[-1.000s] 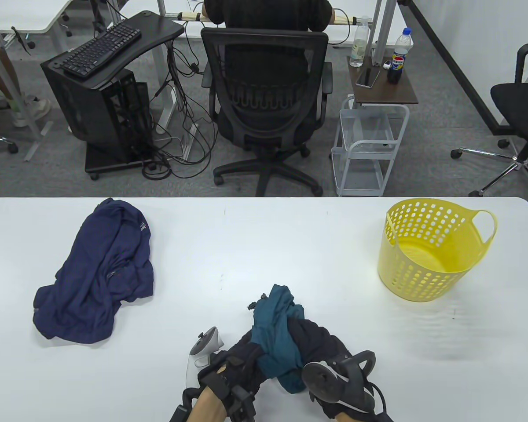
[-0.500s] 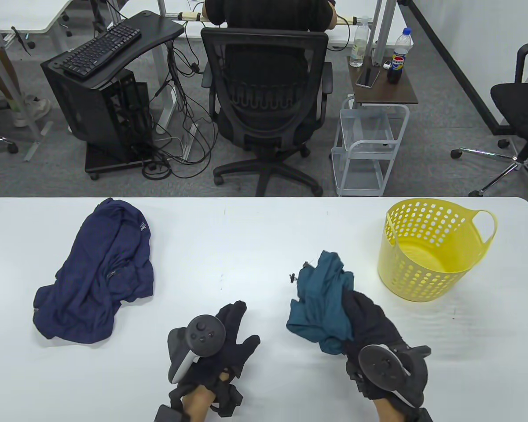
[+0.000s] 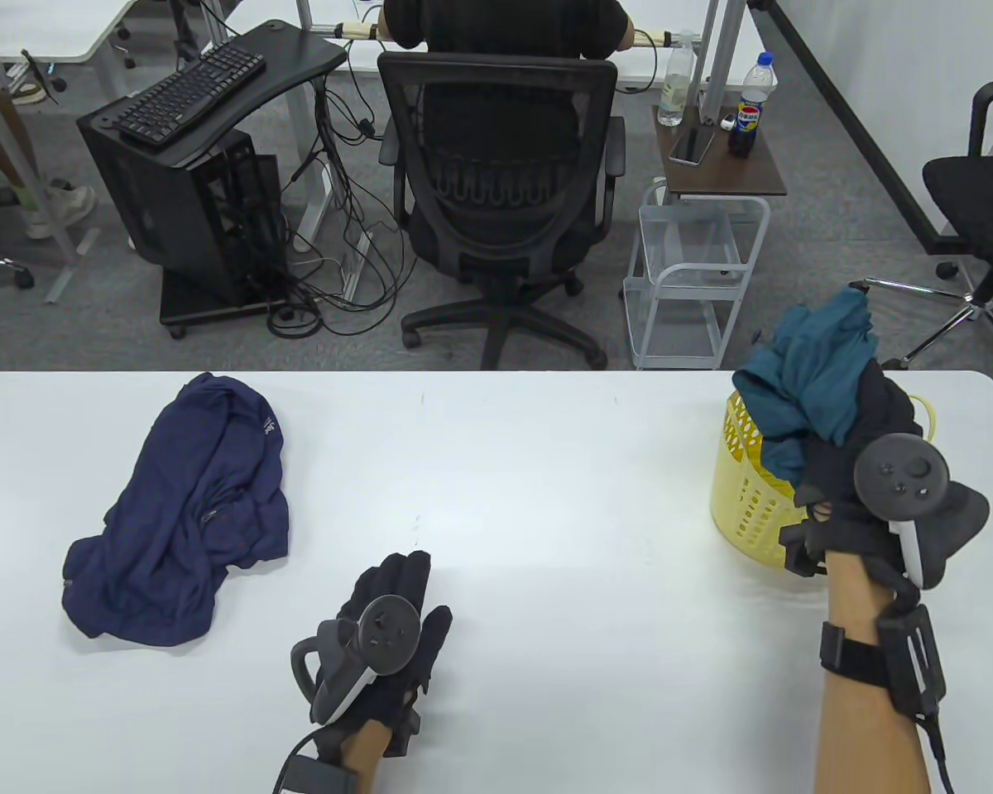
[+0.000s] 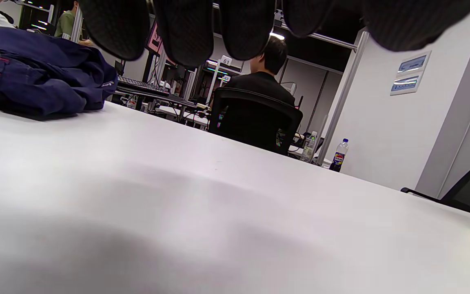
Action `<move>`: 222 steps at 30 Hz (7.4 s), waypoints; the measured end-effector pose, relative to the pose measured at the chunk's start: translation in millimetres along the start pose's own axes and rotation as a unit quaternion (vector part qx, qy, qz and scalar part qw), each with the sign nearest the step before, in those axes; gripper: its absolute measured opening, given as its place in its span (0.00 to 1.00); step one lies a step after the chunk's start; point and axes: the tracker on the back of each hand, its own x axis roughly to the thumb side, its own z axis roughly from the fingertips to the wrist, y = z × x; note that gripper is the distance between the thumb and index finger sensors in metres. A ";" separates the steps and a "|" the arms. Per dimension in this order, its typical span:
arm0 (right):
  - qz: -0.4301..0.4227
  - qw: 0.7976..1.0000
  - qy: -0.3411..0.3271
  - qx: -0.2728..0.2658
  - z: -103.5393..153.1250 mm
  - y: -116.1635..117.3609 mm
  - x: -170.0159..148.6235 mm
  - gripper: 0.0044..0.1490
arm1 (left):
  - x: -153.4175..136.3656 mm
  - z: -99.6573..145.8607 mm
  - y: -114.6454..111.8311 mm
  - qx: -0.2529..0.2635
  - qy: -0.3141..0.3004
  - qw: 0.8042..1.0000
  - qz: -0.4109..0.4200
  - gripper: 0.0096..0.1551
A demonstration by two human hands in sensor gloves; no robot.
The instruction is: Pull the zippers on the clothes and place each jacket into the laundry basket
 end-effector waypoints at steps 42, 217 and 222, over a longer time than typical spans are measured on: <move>0.054 0.938 -0.257 0.226 241.5 124.7 75.1 0.44 | 20.5 9.6 -13.6 -0.021 -0.043 0.999 -0.027 0.41; 0.234 0.925 -0.161 0.253 162.2 136.6 116.1 0.52 | 4.1 15.4 4.8 -0.322 -0.005 0.945 0.047 0.45; 0.122 0.957 -0.165 0.203 191.8 117.6 90.8 0.36 | -25.6 7.8 18.0 -0.276 0.043 0.960 0.039 0.30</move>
